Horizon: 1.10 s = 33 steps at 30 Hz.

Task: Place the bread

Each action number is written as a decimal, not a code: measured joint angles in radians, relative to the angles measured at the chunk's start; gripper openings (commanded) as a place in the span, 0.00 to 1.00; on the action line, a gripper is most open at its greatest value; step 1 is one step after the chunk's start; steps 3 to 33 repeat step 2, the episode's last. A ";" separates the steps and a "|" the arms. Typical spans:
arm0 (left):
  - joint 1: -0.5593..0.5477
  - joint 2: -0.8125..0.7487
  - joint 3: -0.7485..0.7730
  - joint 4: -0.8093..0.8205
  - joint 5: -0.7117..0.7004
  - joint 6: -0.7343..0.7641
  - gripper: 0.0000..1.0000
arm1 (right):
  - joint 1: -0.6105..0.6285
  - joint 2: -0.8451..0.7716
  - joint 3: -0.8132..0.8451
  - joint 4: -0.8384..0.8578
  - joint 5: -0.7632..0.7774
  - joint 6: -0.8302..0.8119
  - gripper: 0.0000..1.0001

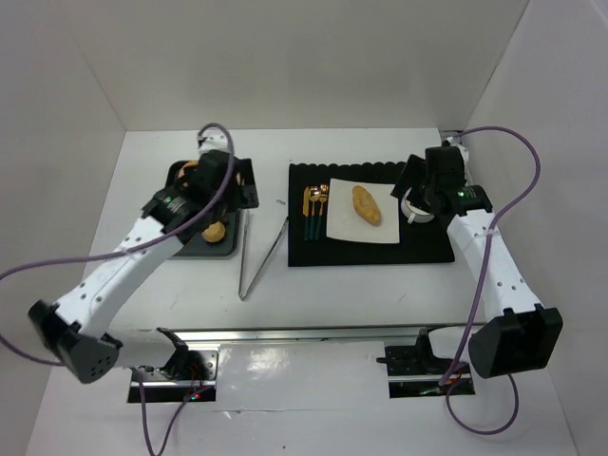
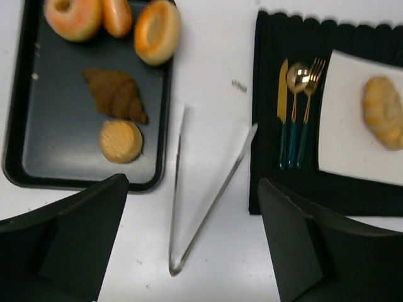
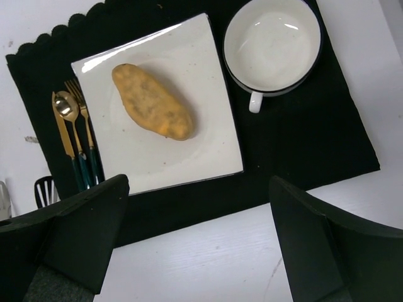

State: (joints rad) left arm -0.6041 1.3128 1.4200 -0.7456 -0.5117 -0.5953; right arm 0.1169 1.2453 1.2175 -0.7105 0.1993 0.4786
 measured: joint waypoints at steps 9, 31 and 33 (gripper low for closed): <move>0.035 -0.090 -0.041 0.029 -0.004 0.016 0.99 | 0.000 -0.001 -0.014 -0.001 0.009 0.000 0.99; 0.035 -0.090 -0.041 0.029 -0.004 0.016 0.99 | 0.000 -0.001 -0.014 -0.001 0.009 0.000 0.99; 0.035 -0.090 -0.041 0.029 -0.004 0.016 0.99 | 0.000 -0.001 -0.014 -0.001 0.009 0.000 0.99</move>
